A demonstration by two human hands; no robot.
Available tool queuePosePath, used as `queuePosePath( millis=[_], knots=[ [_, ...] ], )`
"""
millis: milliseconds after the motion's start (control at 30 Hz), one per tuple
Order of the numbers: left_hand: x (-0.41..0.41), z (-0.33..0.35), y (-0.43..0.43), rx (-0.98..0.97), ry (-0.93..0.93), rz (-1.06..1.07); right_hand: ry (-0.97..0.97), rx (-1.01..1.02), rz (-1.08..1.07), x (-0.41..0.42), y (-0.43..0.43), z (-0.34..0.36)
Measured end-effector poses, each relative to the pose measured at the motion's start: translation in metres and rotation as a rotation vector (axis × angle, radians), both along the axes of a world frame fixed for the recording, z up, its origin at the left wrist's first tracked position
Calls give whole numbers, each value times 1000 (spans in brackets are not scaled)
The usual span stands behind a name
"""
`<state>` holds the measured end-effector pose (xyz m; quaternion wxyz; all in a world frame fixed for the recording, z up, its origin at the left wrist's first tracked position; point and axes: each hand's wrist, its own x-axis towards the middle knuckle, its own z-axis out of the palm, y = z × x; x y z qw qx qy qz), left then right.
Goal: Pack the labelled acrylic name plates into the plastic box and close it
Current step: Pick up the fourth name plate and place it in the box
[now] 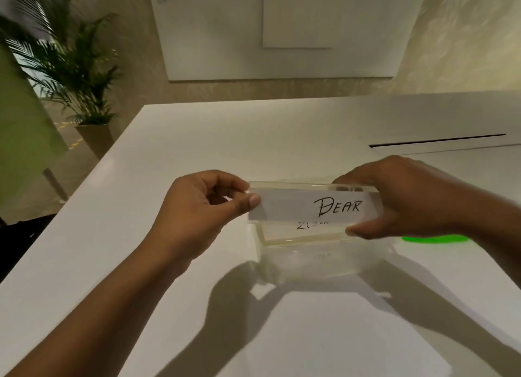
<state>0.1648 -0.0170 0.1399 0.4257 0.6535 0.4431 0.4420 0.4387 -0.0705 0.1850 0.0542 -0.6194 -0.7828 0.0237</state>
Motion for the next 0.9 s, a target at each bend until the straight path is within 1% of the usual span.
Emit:
queuePosePath(
  millis=[100, 267, 333, 433, 567, 667, 800, 900],
  knots=[
    [8, 1, 19, 203, 316, 76, 14, 3, -3, 15, 20, -5],
    [31, 5, 31, 437, 632, -71, 64, -24, 25, 30, 42, -14],
    [42, 6, 32, 499, 787, -134, 59, -48, 44, 32, 47, -17],
    [55, 4, 37, 536, 993, -174, 30, -73, 46, 35, 54, -22],
    [66, -3, 46, 525, 1101, -206, 19, -144, 33, 41, 60, -28],
    [73, -9, 47, 570, 1177, -223, -1, -207, 26, 41, 62, -35],
    [82, -17, 48, 567, 1291, -285, -160, -240, 13, 29, 65, -46],
    [88, -24, 54, 523, 1350, -357, -246, -304, 21, 21, 68, -52]
  ],
)
